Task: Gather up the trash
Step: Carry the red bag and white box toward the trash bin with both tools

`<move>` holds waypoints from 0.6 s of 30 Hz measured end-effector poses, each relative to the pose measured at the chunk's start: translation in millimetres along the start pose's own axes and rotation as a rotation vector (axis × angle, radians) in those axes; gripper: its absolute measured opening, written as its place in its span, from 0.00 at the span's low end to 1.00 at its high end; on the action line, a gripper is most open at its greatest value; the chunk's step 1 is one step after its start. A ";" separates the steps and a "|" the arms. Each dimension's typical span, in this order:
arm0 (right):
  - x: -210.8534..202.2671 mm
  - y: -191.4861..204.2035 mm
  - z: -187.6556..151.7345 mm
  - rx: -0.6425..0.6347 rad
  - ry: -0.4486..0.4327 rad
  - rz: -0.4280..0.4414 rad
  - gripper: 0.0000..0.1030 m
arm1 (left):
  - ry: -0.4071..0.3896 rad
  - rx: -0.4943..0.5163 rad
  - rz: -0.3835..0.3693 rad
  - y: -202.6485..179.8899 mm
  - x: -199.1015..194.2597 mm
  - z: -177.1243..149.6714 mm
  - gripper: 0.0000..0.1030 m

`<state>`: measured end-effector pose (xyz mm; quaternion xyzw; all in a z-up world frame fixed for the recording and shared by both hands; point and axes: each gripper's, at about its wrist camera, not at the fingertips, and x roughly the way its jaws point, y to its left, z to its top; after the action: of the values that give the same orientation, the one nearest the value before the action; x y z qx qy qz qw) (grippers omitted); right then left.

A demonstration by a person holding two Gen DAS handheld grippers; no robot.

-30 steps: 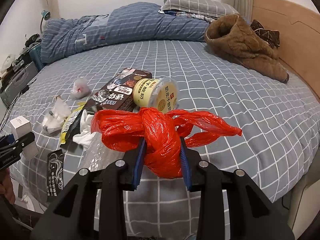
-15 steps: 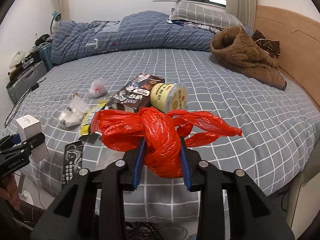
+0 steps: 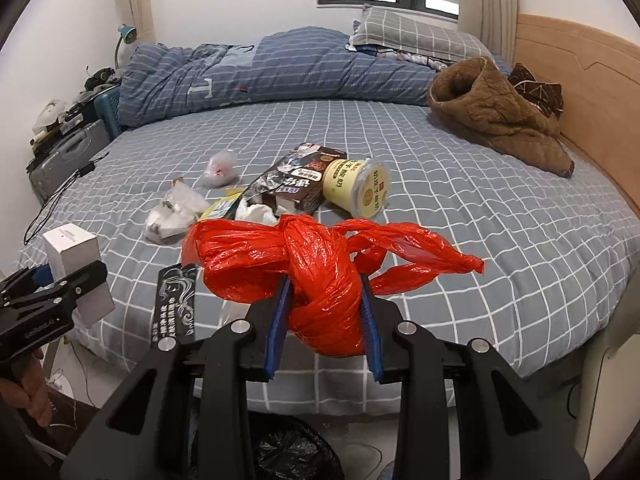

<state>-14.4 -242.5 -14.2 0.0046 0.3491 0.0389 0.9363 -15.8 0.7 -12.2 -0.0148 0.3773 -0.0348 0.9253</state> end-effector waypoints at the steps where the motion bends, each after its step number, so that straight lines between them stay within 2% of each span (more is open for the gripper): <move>1: -1.5 1.4 -1.1 -0.002 0.000 0.002 0.30 | 0.001 0.002 -0.002 -0.9 -2.0 -2.3 0.69; 18: -31.9 18.9 -31.6 -0.021 0.013 0.022 0.30 | 0.039 0.003 0.001 -0.3 -29.1 -42.5 0.69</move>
<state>-60.5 -226.7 -16.5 -0.0016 0.3549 0.0531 0.9334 -66.3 2.5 -22.3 -0.0123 0.3954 -0.0351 0.9178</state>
